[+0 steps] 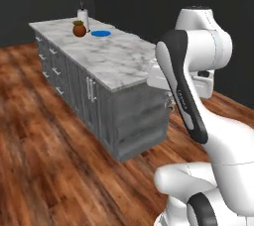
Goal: Take the fish from the fridge and place it on the digital scale on the counter by the fridge. Wait a few seconds for a reading, then move it to the plate on the dining counter.
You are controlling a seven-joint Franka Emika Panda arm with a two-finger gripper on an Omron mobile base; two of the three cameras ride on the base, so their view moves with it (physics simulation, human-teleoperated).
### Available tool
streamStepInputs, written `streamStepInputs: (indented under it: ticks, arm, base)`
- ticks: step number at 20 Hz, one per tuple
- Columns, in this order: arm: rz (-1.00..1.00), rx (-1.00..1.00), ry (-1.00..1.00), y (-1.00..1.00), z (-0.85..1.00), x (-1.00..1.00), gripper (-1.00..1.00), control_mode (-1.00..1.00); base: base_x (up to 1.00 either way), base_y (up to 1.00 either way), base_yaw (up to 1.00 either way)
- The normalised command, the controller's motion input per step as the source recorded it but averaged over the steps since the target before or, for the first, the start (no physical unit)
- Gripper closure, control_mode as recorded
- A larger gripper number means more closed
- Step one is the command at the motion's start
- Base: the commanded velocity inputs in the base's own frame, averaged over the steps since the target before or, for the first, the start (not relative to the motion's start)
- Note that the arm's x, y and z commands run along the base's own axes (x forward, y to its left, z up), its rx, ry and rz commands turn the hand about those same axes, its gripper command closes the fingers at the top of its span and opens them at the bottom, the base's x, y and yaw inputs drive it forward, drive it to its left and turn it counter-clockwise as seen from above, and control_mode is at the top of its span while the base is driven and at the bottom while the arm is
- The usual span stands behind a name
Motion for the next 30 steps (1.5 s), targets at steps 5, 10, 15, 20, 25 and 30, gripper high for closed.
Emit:
streamStepInputs:
  ticks: [5, 10, 15, 20, 25, 30]
  arm:
    - [0.0, 0.0, 0.0, 0.0, 0.0, 0.0, 1.0, 1.0]
    - [0.0, 0.0, 0.0, 0.0, 0.0, 0.0, 1.0, 1.0]
    - [0.0, 0.0, 0.0, 0.0, 0.0, 0.0, 1.0, 1.0]
    - [0.0, 0.0, 0.0, 0.0, 0.0, 0.0, 1.0, 1.0]
    - [0.0, 0.0, 0.0, 0.0, 0.0, 0.0, 1.0, 1.0]
    - [0.0, 0.0, 0.0, 0.0, 0.0, 0.0, 1.0, 1.0]
  base:
    - [0.2, -1.0, 0.14]
    - [0.26, -1.0, 0.22]
    - [0.3, -1.0, 0.27]
    - [0.34, -1.0, 0.32]
    - [0.5, -1.0, 0.36]
    - [0.61, -1.0, 0.37]
